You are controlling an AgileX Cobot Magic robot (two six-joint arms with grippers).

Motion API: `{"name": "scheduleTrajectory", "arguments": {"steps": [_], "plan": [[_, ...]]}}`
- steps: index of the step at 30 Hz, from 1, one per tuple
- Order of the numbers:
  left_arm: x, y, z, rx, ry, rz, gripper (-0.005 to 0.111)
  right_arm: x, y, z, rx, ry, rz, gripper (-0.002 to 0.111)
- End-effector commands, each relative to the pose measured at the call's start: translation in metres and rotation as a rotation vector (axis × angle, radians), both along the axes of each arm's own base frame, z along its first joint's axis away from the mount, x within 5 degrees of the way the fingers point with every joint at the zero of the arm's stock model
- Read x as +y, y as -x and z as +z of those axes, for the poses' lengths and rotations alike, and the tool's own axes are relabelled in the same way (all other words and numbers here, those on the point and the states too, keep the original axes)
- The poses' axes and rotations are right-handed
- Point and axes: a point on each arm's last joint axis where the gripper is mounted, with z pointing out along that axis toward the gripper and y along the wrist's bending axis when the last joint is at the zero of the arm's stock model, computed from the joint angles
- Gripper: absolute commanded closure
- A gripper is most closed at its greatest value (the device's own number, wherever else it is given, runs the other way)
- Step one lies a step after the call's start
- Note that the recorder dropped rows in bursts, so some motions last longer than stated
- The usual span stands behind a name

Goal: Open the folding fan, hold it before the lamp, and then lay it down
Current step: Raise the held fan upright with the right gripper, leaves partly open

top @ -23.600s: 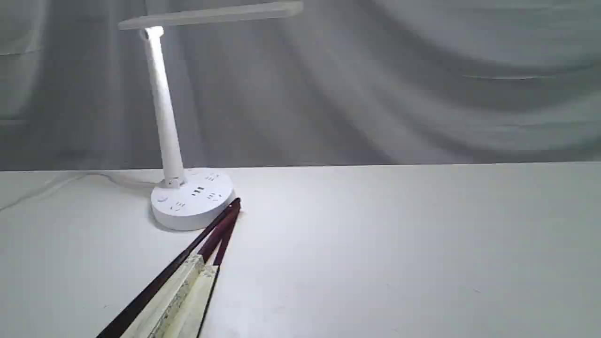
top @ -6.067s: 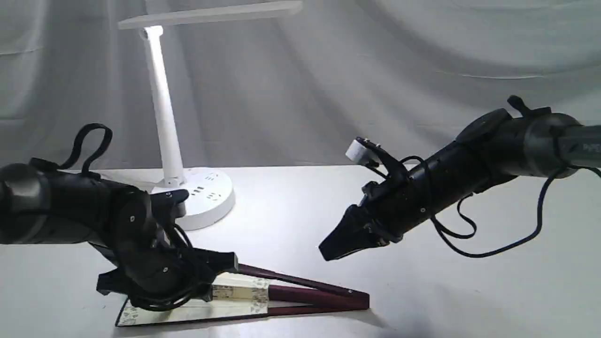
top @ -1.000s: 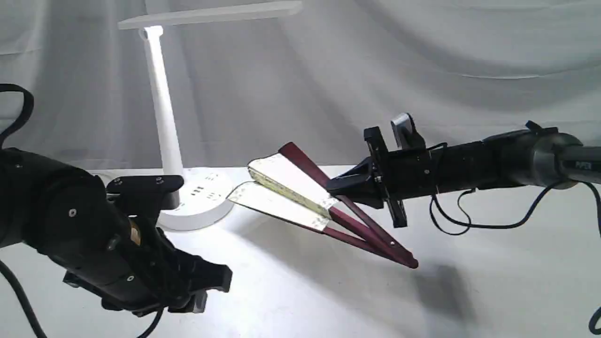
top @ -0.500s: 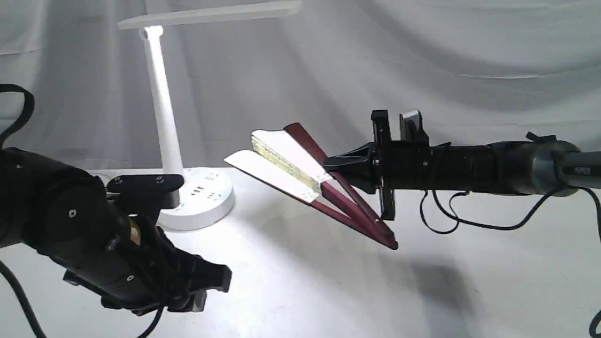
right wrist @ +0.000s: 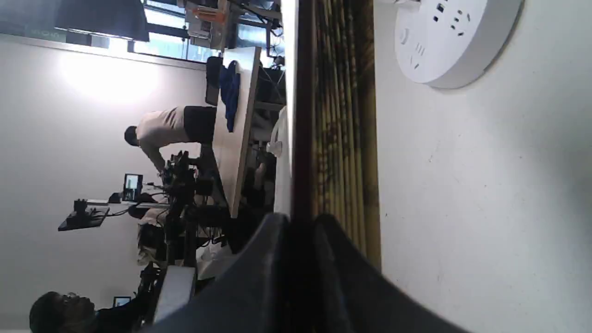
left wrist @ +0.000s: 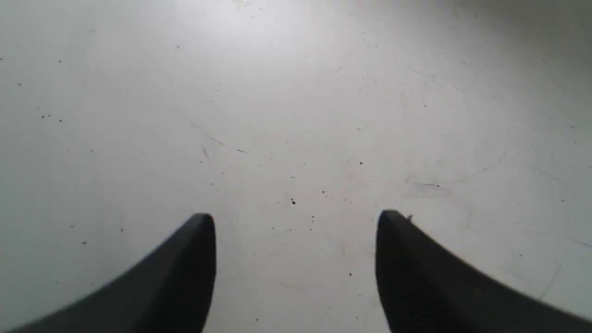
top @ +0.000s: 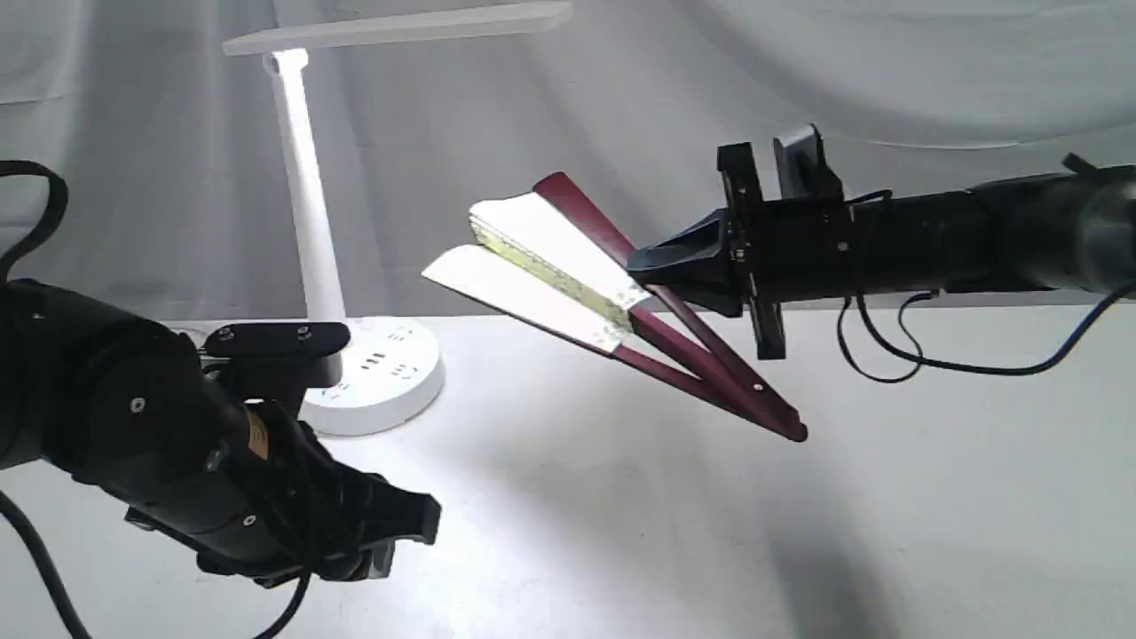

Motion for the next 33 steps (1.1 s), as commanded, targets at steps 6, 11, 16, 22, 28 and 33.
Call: {"name": "scheduleTrajectory", "arguments": {"steps": [6,11,16,22,28,33], "plan": [[-0.002,0.001,0.001,-0.009,0.002,-0.006,0.055,-0.031,0.036,0.003,-0.017,0.015,-0.052,0.108],[-0.004,-0.003,0.002,-0.050,0.024,-0.007,0.055,-0.037,0.062,0.006,-0.033,0.035,-0.060,0.108],[-0.004,-0.004,0.003,-0.073,0.029,-0.012,0.055,-0.035,0.084,0.003,-0.028,0.046,-0.053,0.108],[-0.005,-0.006,0.004,-0.093,0.039,-0.014,0.055,-0.031,0.104,-0.002,-0.021,0.042,-0.051,0.108],[-0.006,-0.010,0.005,-0.142,0.035,-0.036,0.067,-0.029,0.114,-0.005,-0.005,0.034,-0.055,0.108],[-0.008,-0.015,0.008,-0.219,0.045,-0.066,0.081,-0.029,0.113,-0.004,-0.007,0.026,-0.062,0.108]]}}
